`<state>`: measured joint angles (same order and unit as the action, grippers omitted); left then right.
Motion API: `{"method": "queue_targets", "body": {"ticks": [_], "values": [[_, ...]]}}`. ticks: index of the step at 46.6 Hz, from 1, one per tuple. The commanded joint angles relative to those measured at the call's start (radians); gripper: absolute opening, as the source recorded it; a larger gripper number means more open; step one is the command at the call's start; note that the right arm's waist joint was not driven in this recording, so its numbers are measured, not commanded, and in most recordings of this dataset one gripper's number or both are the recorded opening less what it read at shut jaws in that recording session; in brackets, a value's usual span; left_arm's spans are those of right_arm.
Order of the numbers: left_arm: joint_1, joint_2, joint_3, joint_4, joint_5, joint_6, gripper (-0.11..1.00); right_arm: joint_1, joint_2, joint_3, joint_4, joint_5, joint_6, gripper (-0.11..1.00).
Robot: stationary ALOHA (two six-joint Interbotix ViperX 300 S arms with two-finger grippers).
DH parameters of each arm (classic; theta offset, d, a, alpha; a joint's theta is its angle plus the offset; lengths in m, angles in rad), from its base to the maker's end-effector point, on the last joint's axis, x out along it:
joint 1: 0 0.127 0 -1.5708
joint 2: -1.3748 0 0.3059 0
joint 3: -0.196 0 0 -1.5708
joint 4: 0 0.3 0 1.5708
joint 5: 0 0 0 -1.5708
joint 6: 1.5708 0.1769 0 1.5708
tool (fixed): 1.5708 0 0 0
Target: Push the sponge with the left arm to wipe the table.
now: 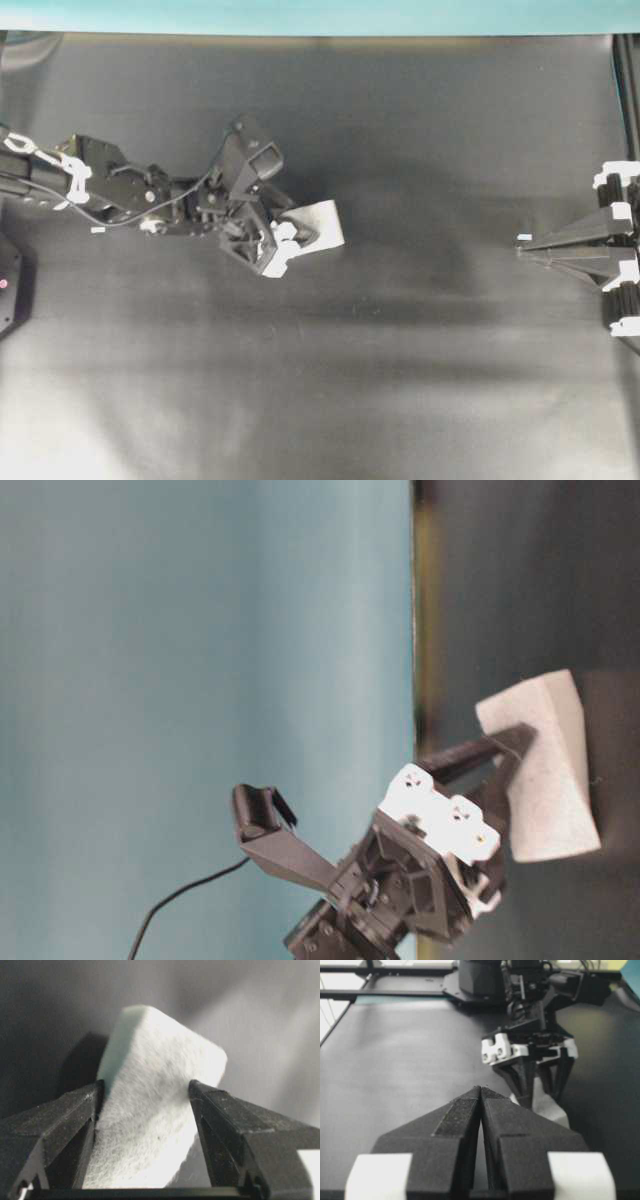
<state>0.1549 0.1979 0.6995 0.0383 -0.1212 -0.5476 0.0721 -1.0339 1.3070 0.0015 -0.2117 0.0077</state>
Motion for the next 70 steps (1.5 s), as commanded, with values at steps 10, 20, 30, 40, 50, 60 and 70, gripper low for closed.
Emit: {"method": "queue_targets", "body": {"ticks": [10,20,30,40,50,60,70], "values": [[-0.118,-0.072,0.064,0.005,0.11,-0.04,0.66,0.0,-0.008,0.002,0.002,-0.005,0.002,0.01],[-0.213,-0.172,0.146,0.005,0.129,-0.11,0.66,0.0,-0.014,0.008,0.002,-0.003,0.002,0.01],[-0.342,-0.253,0.221,0.005,0.129,-0.183,0.65,0.0,-0.015,0.009,0.002,-0.005,0.002,0.01],[-0.492,-0.284,0.258,0.003,0.13,-0.268,0.65,0.0,-0.017,0.009,0.002,-0.005,0.003,0.01],[-0.568,-0.288,0.25,0.005,0.13,-0.299,0.65,0.0,-0.02,0.009,0.002,-0.005,0.003,0.01],[-0.526,-0.351,0.235,0.008,0.129,-0.239,0.65,0.0,-0.021,0.009,0.002,-0.005,0.003,0.01],[-0.492,-0.48,0.244,0.006,0.13,-0.176,0.65,0.0,-0.029,0.017,0.002,0.012,0.005,0.01]]}}
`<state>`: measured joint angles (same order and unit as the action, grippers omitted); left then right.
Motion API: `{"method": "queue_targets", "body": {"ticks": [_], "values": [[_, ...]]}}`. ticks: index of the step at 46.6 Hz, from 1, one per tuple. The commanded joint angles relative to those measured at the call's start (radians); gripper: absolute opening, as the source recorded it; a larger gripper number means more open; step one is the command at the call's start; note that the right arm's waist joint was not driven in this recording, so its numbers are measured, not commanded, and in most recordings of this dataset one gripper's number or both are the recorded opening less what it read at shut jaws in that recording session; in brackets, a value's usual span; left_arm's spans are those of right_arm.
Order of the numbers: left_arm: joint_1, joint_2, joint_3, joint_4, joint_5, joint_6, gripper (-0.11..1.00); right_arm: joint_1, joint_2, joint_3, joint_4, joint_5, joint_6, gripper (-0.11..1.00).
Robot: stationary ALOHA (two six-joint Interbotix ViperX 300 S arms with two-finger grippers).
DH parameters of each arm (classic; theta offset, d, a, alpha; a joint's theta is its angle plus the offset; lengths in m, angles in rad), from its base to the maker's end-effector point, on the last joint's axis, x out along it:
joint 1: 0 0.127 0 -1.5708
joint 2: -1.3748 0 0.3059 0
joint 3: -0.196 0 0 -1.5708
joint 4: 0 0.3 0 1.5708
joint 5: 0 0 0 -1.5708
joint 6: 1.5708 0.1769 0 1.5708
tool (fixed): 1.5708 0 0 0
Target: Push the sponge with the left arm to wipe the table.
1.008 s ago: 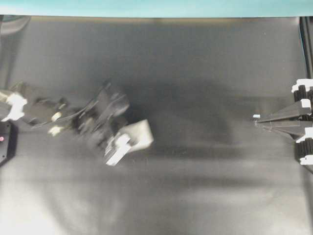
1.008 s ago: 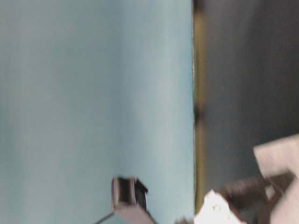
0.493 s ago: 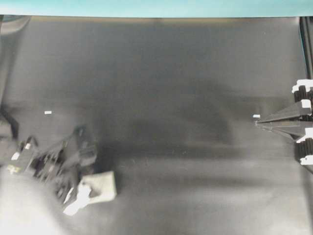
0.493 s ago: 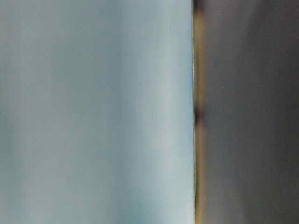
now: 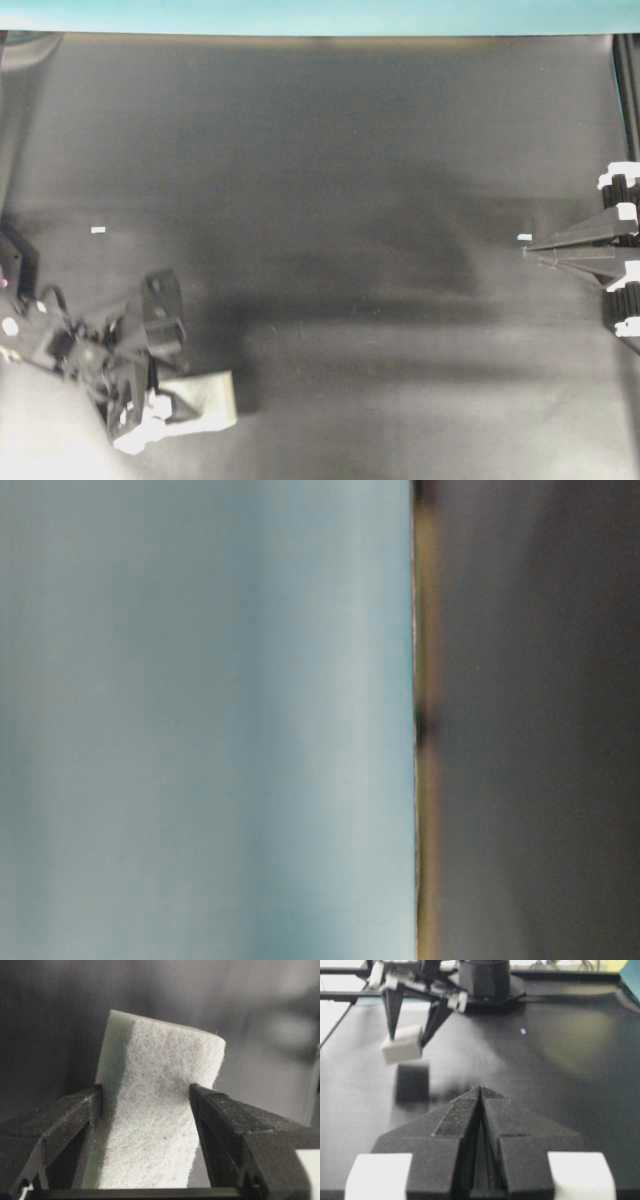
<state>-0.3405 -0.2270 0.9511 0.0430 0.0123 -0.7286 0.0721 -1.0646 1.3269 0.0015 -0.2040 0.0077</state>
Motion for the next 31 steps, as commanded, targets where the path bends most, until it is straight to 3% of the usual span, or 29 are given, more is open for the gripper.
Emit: {"method": "queue_targets", "body": {"ticks": [1,8,20,31], "values": [[0.005,-0.067,-0.002,0.003,-0.003,0.005,0.65,0.0,-0.002,-0.002,0.002,0.009,0.005,0.01],[0.005,-0.089,0.011,0.003,-0.003,0.002,0.65,0.0,-0.023,0.015,0.008,0.023,0.006,0.01],[-0.002,-0.011,-0.014,0.003,-0.005,0.003,0.68,0.0,-0.067,0.025,0.014,0.025,0.006,0.01],[-0.023,0.035,-0.034,0.003,0.028,0.005,0.82,0.0,-0.072,0.026,0.014,0.025,0.006,0.01]]}}
